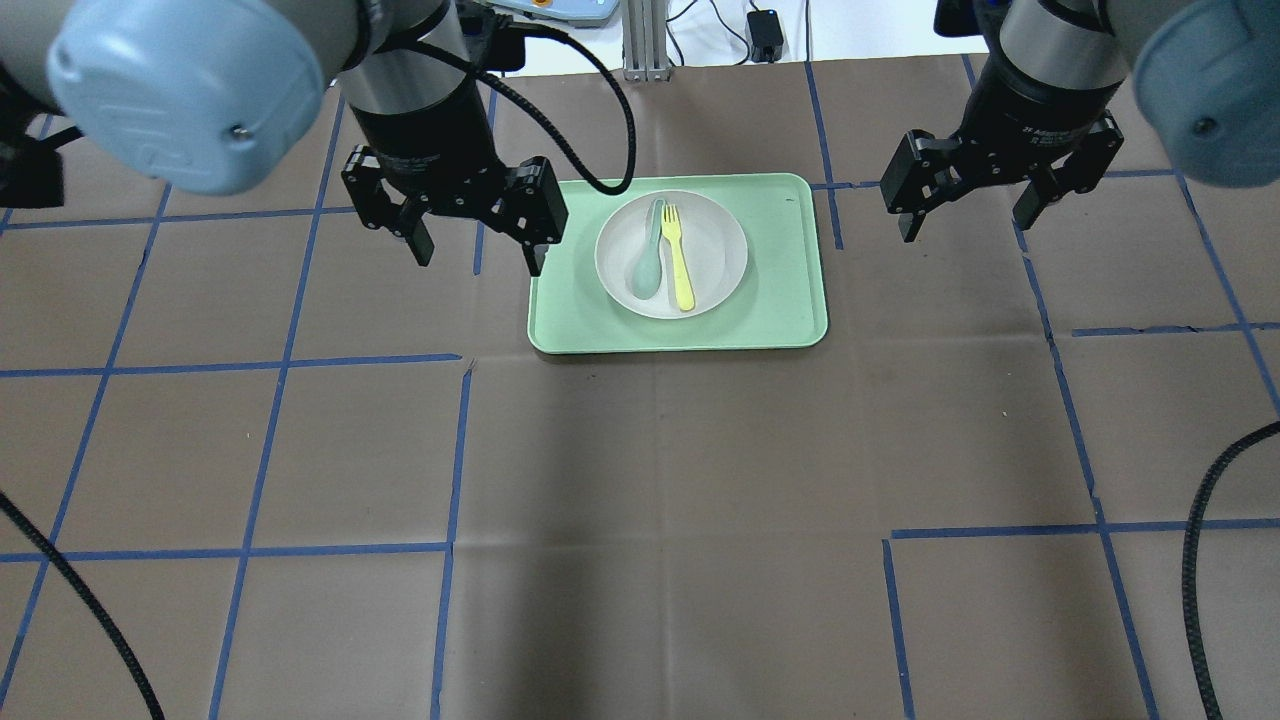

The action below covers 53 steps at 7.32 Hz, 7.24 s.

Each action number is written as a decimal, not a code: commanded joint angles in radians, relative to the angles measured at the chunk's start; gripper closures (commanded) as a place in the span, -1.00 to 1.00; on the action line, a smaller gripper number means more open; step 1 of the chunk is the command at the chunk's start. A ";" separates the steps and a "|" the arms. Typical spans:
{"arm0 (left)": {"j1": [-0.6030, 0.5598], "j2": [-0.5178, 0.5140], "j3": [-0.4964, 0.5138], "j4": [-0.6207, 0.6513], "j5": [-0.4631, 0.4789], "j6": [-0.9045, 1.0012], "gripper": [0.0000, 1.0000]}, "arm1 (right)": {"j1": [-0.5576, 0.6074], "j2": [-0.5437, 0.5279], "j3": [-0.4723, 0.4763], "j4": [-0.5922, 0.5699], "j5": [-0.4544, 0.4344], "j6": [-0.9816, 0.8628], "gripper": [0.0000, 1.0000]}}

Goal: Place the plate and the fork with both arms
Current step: 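Raise the left gripper away from the tray while the right gripper moves toward the plate, then lower the right gripper over the yellow fork on the plate, then close the right gripper on the yellow fork's handle, then lift the fork and move it beside the plate on the tray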

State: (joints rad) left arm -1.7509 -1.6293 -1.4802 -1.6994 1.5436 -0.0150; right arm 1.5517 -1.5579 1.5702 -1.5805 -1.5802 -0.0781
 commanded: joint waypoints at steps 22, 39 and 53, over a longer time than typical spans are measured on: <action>0.238 0.170 -0.209 0.142 0.000 0.106 -1.00 | 0.300 0.700 -0.282 -0.371 0.009 0.342 -0.09; 0.191 0.157 -0.196 0.119 0.030 0.101 -1.00 | 0.303 0.751 -0.280 -0.444 0.012 0.340 0.07; 0.192 0.164 -0.184 0.130 0.033 0.107 -1.00 | 0.201 0.618 -0.328 -0.184 0.023 0.357 0.96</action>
State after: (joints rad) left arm -1.5591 -1.4688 -1.6710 -1.5669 1.5762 0.0921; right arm 1.8001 -0.9328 1.2312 -1.7911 -1.5503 0.2766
